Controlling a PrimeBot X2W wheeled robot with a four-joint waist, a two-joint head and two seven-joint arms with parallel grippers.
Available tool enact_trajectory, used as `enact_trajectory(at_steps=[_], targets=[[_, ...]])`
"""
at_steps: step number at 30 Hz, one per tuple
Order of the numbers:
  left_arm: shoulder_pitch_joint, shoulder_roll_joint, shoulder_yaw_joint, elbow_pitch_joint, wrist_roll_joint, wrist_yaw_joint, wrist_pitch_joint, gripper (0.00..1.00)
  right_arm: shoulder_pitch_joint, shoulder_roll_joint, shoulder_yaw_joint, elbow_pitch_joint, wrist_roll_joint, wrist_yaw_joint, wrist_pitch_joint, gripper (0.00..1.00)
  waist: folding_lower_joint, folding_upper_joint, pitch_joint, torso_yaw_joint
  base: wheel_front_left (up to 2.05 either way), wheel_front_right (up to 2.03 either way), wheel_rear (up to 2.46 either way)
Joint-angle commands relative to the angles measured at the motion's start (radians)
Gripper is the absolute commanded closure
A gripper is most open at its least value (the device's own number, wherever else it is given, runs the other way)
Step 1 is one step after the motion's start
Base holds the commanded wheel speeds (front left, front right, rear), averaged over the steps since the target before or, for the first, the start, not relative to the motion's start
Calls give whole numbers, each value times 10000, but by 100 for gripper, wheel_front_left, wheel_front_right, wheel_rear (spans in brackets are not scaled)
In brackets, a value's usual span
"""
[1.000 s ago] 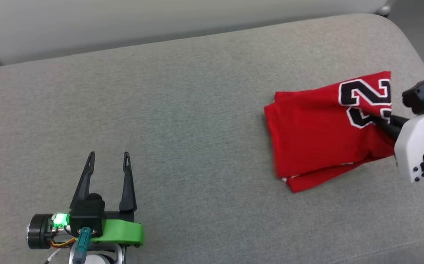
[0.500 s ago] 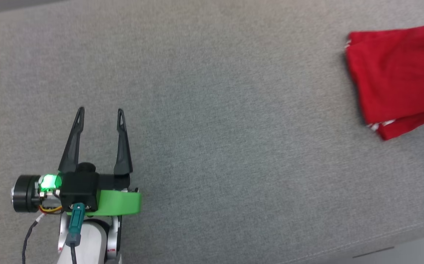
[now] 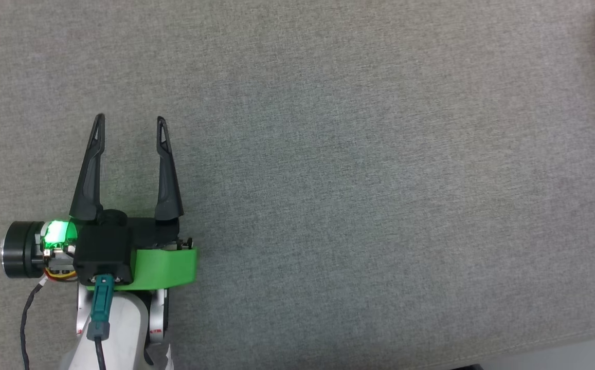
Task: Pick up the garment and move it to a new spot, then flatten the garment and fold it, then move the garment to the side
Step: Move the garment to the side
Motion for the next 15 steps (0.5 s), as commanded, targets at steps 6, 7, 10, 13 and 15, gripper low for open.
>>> enact_trajectory(at_steps=[6,7,10,13,15], targets=[[8,103,-79,130,-162,266,-57,0,-200,367,-48,1127,-167,-7,-679,0,-2,-1,-523,254,0,0,0],[76,92,-93,181,-205,289,-57,0,-136,367,-64,1244,-147,-7,-845,0,-2,-1,-721,284,0,0,0],[283,62,-130,299,-313,322,-57,0,70,264,-156,1328,-143,-7,-1686,0,-2,-1,-1246,373,0,0,0],[560,29,-139,461,-422,342,-57,0,406,322,-304,1244,-125,-7,-2787,0,-2,-1,-1858,447,0,0,0],[766,11,-124,552,-486,350,-57,0,594,403,-337,1066,-216,-7,-3478,0,-2,-1,-2235,472,0,0,0]])
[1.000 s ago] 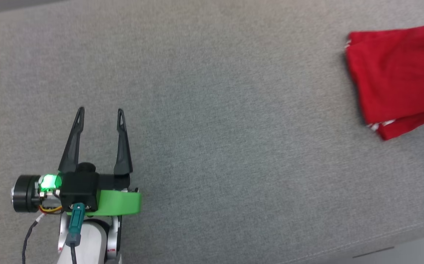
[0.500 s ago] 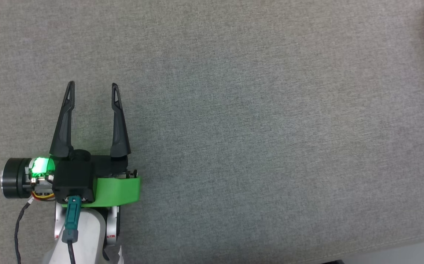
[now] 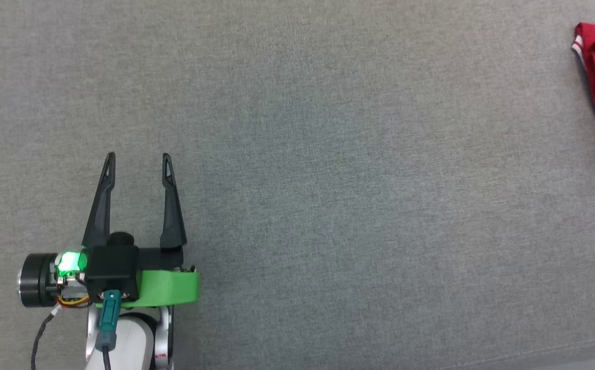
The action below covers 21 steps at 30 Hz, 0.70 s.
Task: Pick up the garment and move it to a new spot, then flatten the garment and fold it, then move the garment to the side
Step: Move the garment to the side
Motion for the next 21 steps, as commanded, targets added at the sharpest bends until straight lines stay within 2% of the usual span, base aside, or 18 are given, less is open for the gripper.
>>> enact_trajectory(at_steps=[1,6,10,15,21], targets=[[215,3,32,46,-118,75,-57,0,221,169,-21,-209,-140,-7,-385,0,-1,-1,-1091,138,0,0,0],[753,-9,146,162,-240,61,-57,0,641,599,-476,-1276,-572,-7,-886,0,-1,-1,-1819,163,0,0,0],[1024,-23,232,272,-297,10,-57,0,1285,1182,-1530,-2996,-1324,-7,-921,0,-1,-1,-2325,248,0,0,0],[1243,-49,261,470,-354,-153,-57,0,3066,2330,-2793,-5391,-2445,-7,-924,0,-1,-1,-2835,426,0,0,0],[1431,-74,360,660,-409,-328,-57,0,5179,3837,-3742,-7572,-3065,-7,-926,0,-1,-1,-3338,688,0,0,0]])
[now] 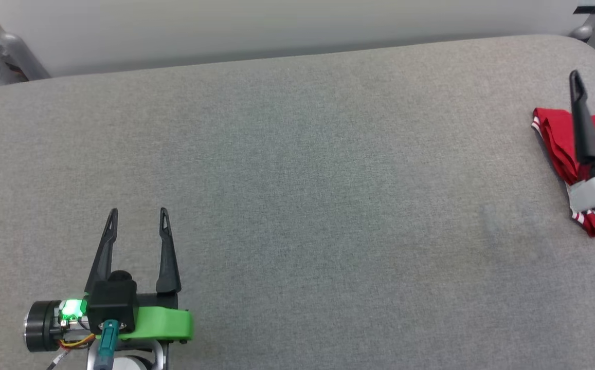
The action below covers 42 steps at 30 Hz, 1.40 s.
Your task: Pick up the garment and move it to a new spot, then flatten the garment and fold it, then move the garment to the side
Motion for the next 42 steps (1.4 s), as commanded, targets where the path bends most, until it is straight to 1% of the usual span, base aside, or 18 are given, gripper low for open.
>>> enact_trajectory(at_steps=[1,2,4,8,13,21,24,30,42], targets=[[152,-28,29,44,-55,-98,-57,0,518,278,-132,-327,-179,-7,-46,0,1,0,-422,310,0,0,0],[198,-43,29,74,-57,-131,-57,0,906,533,-311,-665,-291,-7,-46,0,1,0,-514,369,0,0,0],[297,-79,35,147,-65,-178,-57,0,1631,849,-490,-1134,-548,-7,-46,0,1,0,-690,465,0,0,0],[482,-107,40,296,-81,-316,-57,0,2838,1509,-1003,-1713,-688,-7,-46,0,1,0,-952,600,0,0,0],[694,-148,134,381,-110,-412,-57,0,4062,2194,-1158,-2266,-994,-7,-46,0,1,0,-1178,653,0,0,0],[855,-292,142,536,-134,-614,-57,0,5396,3065,-1389,-2932,-1361,-7,-47,0,1,0,-1418,751,0,0,0],[925,-352,162,552,-143,-665,-57,0,5698,3271,-1460,-3218,-1357,-7,-47,0,1,0,-1484,772,0,0,0],[1060,-445,211,592,-180,-813,-57,0,6136,3414,-1437,-3478,-1356,-7,-47,0,1,0,-1574,818,0,0,0],[1162,-556,390,634,-203,-1109,-57,0,6448,3573,-1341,-3551,-1176,-7,-47,0,1,0,-1630,874,0,0,0]])
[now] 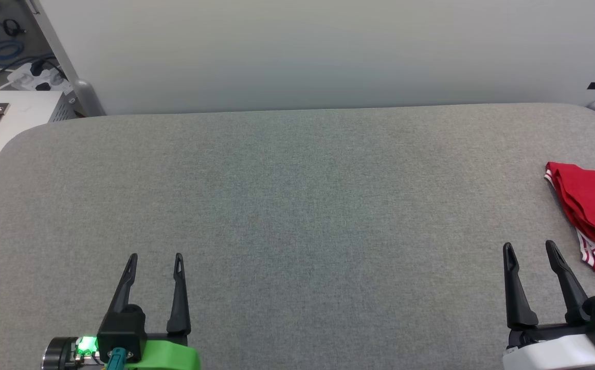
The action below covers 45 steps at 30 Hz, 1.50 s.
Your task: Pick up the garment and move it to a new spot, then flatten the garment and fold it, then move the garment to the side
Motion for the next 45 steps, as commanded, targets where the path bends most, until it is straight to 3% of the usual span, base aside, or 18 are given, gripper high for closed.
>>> enact_trajectory(at_steps=[1,9,10,45], targets=[[111,-44,37,16,-89,-80,-57,0,111,26,20,-40,43,-7,-47,0,1,0,2,3,0,0,0],[125,-169,154,21,-113,-187,-57,0,118,42,72,37,45,-7,-47,0,1,0,23,31,0,0,0],[9,-144,132,19,-19,-156,1,100,3,23,50,23,9,0,1,100,1,-1,24,32,0,0,0],[-275,-316,295,48,114,-373,614,100,-334,147,97,253,-387,-2,609,100,1,0,-9,-34,0,0,0]])
